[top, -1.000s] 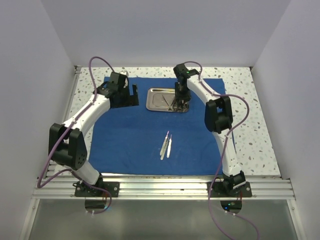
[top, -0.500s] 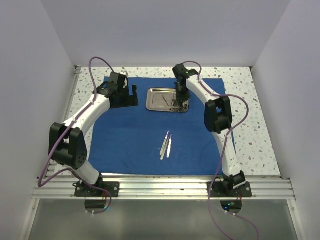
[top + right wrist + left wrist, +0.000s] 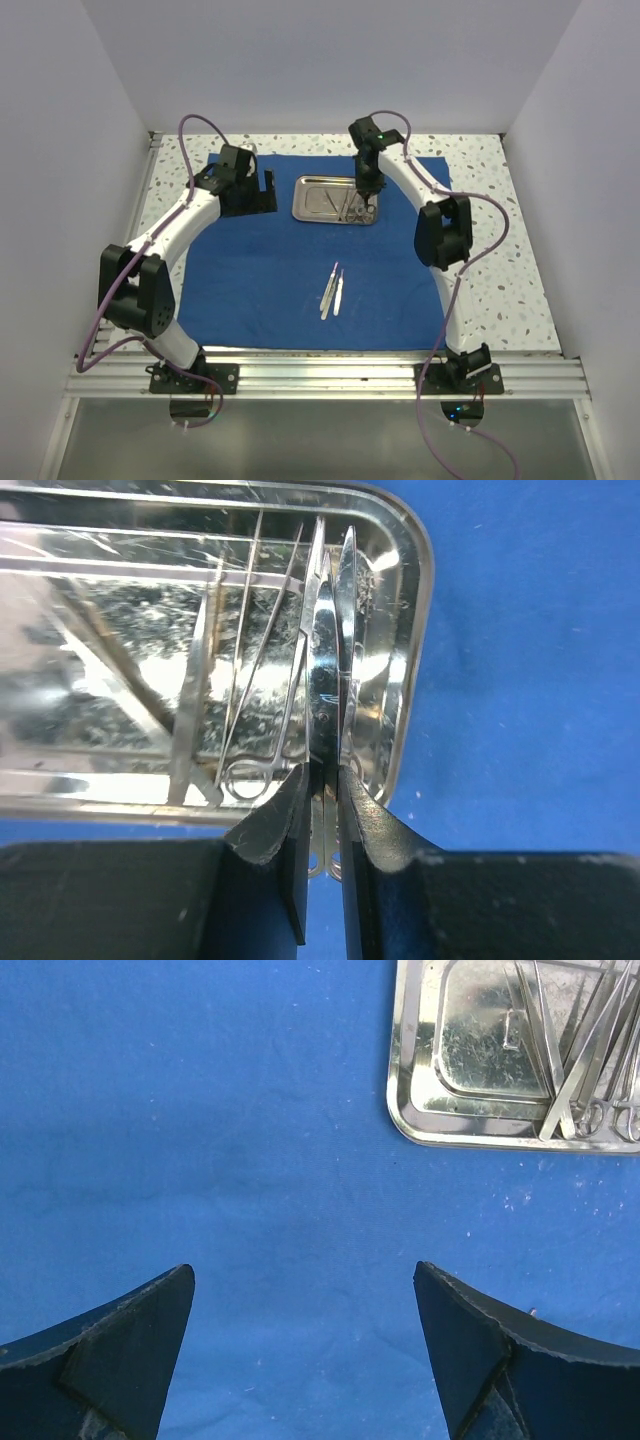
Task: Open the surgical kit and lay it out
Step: Pick up the medical item from the container, then place the medical item in the container.
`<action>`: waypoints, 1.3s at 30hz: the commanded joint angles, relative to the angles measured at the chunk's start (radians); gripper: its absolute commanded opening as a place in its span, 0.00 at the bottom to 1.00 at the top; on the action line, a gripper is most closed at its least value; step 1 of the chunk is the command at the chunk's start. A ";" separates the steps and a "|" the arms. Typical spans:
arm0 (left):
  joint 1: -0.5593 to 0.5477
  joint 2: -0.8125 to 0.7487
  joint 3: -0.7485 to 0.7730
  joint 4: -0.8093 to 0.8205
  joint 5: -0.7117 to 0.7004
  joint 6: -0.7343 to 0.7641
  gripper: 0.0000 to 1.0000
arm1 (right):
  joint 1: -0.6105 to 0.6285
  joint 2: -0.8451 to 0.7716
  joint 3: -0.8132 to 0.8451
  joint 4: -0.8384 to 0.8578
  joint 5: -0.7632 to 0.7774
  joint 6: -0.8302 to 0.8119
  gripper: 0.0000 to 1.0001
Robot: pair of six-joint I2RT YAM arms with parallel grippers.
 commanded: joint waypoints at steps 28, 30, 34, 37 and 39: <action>0.009 0.026 0.026 0.042 0.070 -0.012 0.94 | 0.001 -0.596 -0.696 0.277 -0.054 0.079 0.00; 0.009 0.015 0.009 0.039 0.065 -0.009 0.95 | 0.001 -0.490 -0.605 0.264 -0.055 0.072 0.00; 0.009 -0.014 -0.033 0.044 0.051 -0.004 0.94 | 0.000 -0.258 -0.299 0.212 -0.057 0.060 0.00; 0.009 -0.035 -0.051 0.042 0.034 0.007 0.95 | -0.002 -0.077 -0.086 0.139 -0.074 0.060 0.00; 0.010 -0.048 -0.056 0.041 0.020 0.014 0.95 | -0.002 0.025 -0.004 0.094 -0.078 0.066 0.00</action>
